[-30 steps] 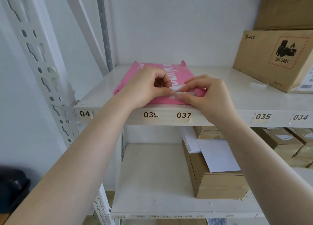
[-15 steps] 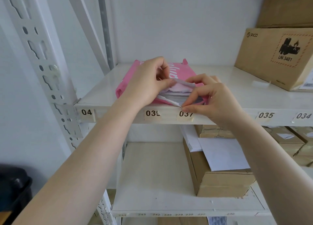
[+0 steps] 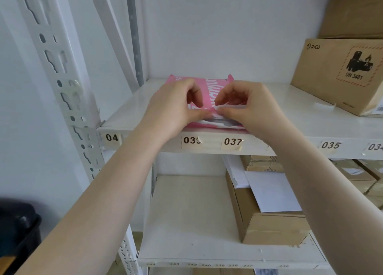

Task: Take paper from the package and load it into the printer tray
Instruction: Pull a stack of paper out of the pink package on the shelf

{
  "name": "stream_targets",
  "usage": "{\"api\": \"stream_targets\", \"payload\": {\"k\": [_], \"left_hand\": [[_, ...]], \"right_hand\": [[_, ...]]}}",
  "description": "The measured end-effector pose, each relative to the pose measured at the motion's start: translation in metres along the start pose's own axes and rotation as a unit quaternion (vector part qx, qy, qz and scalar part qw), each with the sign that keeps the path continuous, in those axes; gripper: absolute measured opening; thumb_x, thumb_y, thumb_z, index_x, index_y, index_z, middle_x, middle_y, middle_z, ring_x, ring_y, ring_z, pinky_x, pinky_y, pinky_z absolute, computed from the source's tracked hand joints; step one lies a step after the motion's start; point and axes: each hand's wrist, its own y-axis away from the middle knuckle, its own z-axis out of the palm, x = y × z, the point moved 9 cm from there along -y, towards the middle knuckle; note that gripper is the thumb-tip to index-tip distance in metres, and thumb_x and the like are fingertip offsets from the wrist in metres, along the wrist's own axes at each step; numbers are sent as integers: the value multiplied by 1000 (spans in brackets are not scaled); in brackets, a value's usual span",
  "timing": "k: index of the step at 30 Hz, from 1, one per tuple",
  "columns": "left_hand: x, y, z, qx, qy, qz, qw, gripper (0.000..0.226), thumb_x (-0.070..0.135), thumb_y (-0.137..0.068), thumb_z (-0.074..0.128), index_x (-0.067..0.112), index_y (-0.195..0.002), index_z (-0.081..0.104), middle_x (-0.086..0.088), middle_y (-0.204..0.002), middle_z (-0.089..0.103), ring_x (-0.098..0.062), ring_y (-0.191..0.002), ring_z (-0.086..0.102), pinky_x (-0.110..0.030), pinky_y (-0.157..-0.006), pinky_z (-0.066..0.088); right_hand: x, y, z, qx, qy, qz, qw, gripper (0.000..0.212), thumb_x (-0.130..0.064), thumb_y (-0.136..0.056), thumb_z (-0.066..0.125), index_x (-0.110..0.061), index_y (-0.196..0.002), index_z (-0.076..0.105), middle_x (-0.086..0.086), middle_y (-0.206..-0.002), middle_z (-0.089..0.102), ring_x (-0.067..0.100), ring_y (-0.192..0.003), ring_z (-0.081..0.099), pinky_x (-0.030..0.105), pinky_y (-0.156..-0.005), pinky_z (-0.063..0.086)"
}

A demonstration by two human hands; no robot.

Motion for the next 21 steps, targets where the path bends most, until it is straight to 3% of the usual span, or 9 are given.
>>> {"api": "stream_targets", "payload": {"k": [3, 5, 7, 9, 11, 15, 19, 21], "left_hand": [[-8, 12, -15, 47, -27, -14, 998, 44, 54, -59, 79, 22, -78, 56, 8, -87, 67, -11, -89, 60, -40, -92, 44], [-9, 17, -13, 34, 31, 4, 999, 34, 43, -63, 80, 20, -76, 59, 8, -89, 65, -9, -93, 60, -39, -94, 44], [-11, 21, -12, 17, 77, 21, 997, 23, 31, -66, 81, 18, -74, 64, 6, -93, 65, -5, -97, 59, -27, -94, 43], [-13, 22, -13, 7, 96, 29, 995, 16, 27, -67, 81, 18, -75, 69, 5, -99, 65, 1, -99, 57, -14, -91, 40], [-16, 22, -15, -1, 96, 30, 995, 12, 25, -70, 80, 22, -79, 73, 9, -102, 63, 4, -101, 55, -8, -89, 37], [-19, 22, -14, 2, 43, 47, 998, 15, 28, -70, 78, 32, -83, 74, 12, -105, 58, -8, -108, 52, -21, -94, 39], [-12, 24, -14, 31, 8, 73, 997, 9, 25, -71, 78, 26, -78, 73, 13, -107, 56, -11, -107, 50, -31, -92, 43], [-9, 28, -14, 35, -6, 97, 995, 6, 22, -71, 78, 23, -75, 73, 11, -112, 55, -9, -107, 43, -28, -87, 46]], "right_hand": [[0, 0, 6, -8, 66, -1, 998, 11, -24, -72, 74, -27, -83, 71, -6, -79, 71, 13, -79, 67, 35, -74, 55], [-7, -2, 12, -24, 128, -12, 991, 12, -38, -71, 73, -33, -82, 72, -13, -79, 71, 7, -83, 65, 36, -78, 54], [-13, -6, 19, -53, 127, -19, 990, 17, -46, -69, 72, -34, -80, 73, -18, -76, 71, 2, -84, 66, 37, -81, 54], [-15, -12, 26, -79, 114, -23, 990, 11, -40, -72, 74, -32, -79, 75, -19, -71, 71, -1, -78, 67, 36, -79, 55], [-13, -19, 30, -90, 99, -26, 991, 5, -30, -75, 75, -27, -78, 76, -19, -59, 68, -2, -60, 62, 30, -65, 51], [-11, -23, 32, -106, 13, -15, 994, 8, -18, -77, 77, -12, -81, 77, -17, -46, 58, -2, -45, 48, 8, -49, 33], [-9, -21, 36, -110, 4, -11, 994, 8, -17, -77, 76, -10, -81, 77, -17, -44, 56, -2, -44, 46, 7, -47, 30], [-7, -23, 32, -88, 0, -8, 996, 7, -18, -77, 76, -10, -79, 76, -12, -51, 59, 0, -47, 45, 11, -51, 33]]}}
